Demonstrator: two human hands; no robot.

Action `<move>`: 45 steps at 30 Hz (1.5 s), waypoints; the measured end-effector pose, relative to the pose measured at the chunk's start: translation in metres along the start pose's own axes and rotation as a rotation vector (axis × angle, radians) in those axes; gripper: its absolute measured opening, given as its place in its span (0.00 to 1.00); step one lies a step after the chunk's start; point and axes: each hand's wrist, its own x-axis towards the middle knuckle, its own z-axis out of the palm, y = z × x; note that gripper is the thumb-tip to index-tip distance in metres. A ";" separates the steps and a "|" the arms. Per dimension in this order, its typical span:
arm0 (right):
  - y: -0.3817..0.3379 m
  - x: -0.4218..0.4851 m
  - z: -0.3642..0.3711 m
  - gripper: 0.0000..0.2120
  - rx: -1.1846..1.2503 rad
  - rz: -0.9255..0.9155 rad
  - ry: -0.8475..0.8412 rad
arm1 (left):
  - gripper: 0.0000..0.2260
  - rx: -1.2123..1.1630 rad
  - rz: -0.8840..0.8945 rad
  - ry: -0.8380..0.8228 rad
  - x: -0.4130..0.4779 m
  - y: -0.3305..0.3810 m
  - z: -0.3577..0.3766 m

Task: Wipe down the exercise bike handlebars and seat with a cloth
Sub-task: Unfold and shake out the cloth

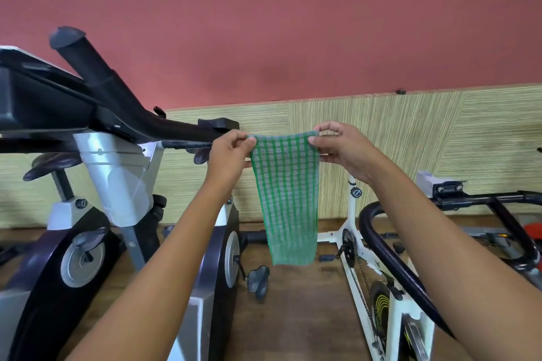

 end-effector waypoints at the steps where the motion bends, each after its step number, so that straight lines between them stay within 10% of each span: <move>1: -0.001 0.001 0.000 0.05 0.006 -0.012 0.017 | 0.04 -0.017 0.002 0.001 0.001 0.003 0.001; 10: 0.067 0.002 0.012 0.26 0.219 0.211 -0.134 | 0.07 -0.153 0.043 -0.100 0.019 0.024 0.019; 16: 0.093 -0.005 0.037 0.18 0.449 0.229 -0.037 | 0.05 -0.080 0.052 0.015 0.037 0.017 0.013; 21: 0.096 0.001 0.037 0.11 0.417 0.360 0.015 | 0.32 -0.338 -0.528 -0.409 -0.011 -0.065 0.010; 28: 0.178 -0.027 0.033 0.14 0.420 0.845 0.079 | 0.13 -0.294 -0.733 -0.356 -0.081 -0.159 0.020; 35: 0.169 -0.034 0.026 0.25 0.219 0.799 -0.303 | 0.06 -0.253 -0.714 -0.189 -0.069 -0.161 0.028; 45: 0.141 -0.020 0.034 0.14 0.202 0.685 0.023 | 0.06 0.043 -0.824 -0.191 -0.031 -0.140 0.005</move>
